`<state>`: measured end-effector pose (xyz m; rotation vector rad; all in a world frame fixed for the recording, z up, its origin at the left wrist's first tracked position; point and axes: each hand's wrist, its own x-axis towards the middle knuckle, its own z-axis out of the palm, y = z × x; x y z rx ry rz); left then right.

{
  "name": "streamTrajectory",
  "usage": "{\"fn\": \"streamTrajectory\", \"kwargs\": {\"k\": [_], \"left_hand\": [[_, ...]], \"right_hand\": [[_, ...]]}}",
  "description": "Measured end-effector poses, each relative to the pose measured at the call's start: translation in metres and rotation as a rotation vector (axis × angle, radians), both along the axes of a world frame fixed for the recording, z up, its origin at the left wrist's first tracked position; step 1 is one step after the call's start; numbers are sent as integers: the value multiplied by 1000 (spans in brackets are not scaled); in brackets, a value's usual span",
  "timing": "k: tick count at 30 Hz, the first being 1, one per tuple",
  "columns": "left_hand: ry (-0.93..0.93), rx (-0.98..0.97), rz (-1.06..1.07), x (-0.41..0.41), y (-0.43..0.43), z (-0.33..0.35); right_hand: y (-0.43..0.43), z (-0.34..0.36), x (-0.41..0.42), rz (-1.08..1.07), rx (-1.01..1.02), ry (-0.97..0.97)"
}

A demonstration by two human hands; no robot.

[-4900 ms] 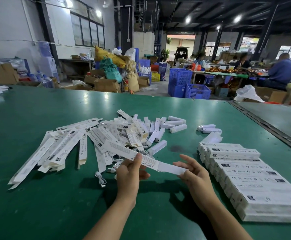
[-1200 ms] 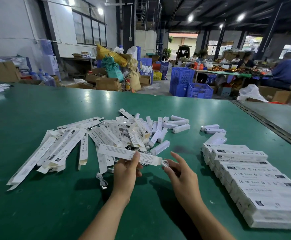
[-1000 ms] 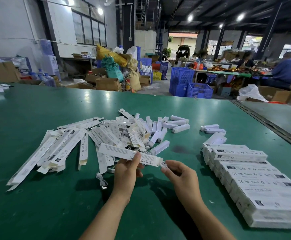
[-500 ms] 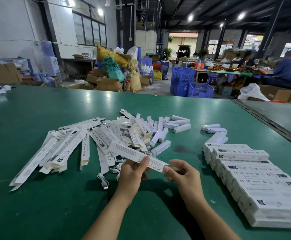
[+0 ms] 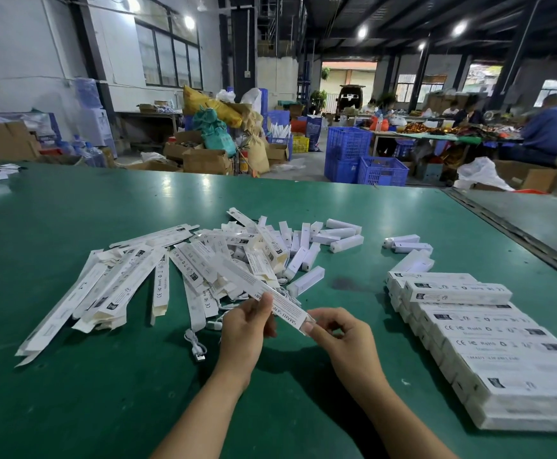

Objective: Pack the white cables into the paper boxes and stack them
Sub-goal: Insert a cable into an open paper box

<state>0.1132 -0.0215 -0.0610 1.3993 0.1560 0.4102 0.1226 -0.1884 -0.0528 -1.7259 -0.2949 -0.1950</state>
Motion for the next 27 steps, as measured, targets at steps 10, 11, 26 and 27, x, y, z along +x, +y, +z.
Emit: {"fn": "streamTrajectory", "kwargs": {"k": [10, 11, 26, 27], "left_hand": [[-44, 97, -68, 0, -6, -1], [-54, 117, -78, -1, -7, -1], [-90, 356, -283, -13, -18, 4], [-88, 377, -282, -14, -18, 4]], "right_hand": [[4, -3, -7, 7, -249, -218], [5, -2, -7, -3, -250, -225], [3, -4, -5, -162, -140, -186], [2, -3, -5, -156, -131, -179]]}}
